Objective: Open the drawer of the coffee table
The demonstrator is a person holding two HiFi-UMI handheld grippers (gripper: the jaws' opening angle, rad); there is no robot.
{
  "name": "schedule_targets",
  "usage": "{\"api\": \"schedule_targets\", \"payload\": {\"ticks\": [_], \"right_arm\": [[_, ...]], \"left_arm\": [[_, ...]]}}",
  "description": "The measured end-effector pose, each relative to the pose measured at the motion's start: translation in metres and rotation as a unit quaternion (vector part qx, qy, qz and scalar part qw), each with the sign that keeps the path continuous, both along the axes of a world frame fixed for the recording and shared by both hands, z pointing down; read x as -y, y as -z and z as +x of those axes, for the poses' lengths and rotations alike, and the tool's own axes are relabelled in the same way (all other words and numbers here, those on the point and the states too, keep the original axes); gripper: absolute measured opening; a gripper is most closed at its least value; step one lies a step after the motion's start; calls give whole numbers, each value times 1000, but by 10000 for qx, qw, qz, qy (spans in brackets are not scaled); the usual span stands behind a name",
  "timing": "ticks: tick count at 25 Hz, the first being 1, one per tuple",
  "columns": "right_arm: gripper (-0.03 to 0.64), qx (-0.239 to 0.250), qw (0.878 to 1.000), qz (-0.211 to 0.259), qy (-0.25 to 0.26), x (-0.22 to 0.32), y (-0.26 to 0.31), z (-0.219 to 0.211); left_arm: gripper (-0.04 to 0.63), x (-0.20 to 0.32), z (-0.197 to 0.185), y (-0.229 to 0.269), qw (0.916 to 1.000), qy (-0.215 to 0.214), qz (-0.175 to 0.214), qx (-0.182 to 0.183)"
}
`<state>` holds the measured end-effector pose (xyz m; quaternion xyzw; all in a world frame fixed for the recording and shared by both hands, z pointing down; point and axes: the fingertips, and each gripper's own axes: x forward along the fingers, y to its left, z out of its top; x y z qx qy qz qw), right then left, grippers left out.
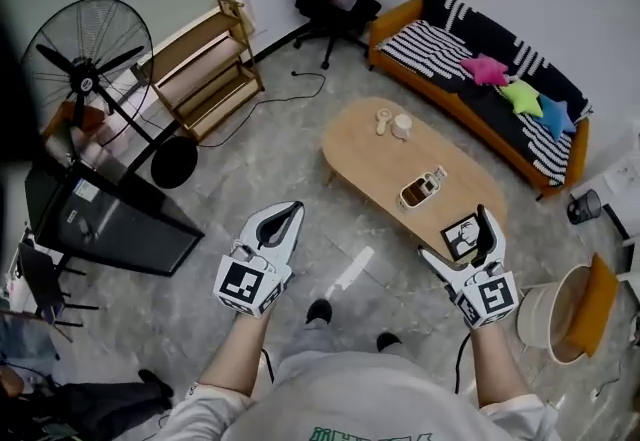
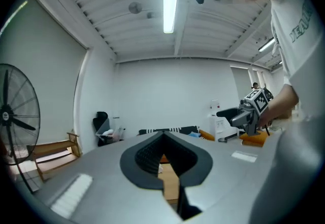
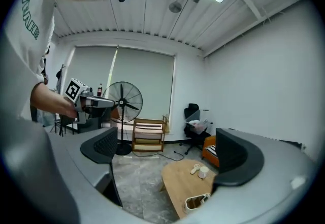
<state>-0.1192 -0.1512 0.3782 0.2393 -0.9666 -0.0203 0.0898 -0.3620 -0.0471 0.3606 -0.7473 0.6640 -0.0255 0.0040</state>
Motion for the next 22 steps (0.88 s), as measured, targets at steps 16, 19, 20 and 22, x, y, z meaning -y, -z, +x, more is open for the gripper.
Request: {"api": "schedule_targets", "payload": {"ticks": [16, 19, 20, 22], "right_arm": [[589, -175, 9750, -227, -2205, -33, -7, 111], [589, -68, 9697, -330, -2421, -38, -18, 140], [589, -39, 9685, -357, -2463, -39, -22, 149], [589, 32, 9672, -405, -2507, -41, -29, 166]], "left_arm": [[-2, 88, 63, -19, 9777, -2079, -289, -97], [-2, 92, 84, -19, 9762, -2145, -315, -72], [-2, 93, 91, -19, 9765, -2131, -326, -84], [-2, 94, 106, -19, 9773, -2087, -346, -98]]}}
